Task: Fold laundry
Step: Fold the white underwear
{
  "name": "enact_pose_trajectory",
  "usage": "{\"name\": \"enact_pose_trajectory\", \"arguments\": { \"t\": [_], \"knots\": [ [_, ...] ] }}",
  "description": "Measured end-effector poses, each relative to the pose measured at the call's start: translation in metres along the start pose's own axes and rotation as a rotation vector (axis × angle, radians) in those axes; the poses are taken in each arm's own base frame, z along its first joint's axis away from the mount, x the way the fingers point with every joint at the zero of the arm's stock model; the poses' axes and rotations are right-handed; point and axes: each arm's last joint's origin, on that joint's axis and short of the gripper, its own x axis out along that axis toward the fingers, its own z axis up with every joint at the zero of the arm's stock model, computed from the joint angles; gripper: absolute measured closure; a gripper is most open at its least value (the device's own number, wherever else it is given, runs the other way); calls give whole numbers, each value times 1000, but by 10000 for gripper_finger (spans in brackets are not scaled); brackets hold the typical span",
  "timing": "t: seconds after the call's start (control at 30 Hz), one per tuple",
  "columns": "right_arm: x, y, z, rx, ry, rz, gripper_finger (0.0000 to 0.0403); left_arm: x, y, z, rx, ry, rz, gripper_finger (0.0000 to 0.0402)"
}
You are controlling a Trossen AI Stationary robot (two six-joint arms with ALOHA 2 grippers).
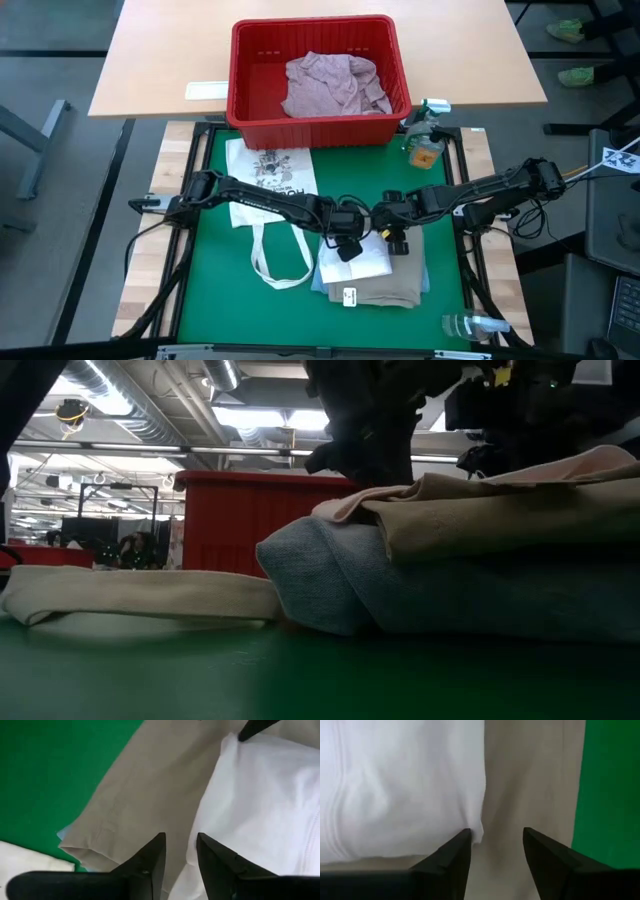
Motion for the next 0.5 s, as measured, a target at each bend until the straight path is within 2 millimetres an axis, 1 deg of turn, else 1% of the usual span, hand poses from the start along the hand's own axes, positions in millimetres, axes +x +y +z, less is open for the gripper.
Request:
{"name": "enact_pose_trajectory", "arguments": {
  "t": [0.23, 0.5],
  "knots": [
    [0, 0, -4, -2, 39, -4, 221, 2, 6, 4, -18, 29, -35, 312],
    [0, -1, -8, -5, 83, -10, 221, 3, 11, 7, -32, 93, -123, 327]
  ]
}}
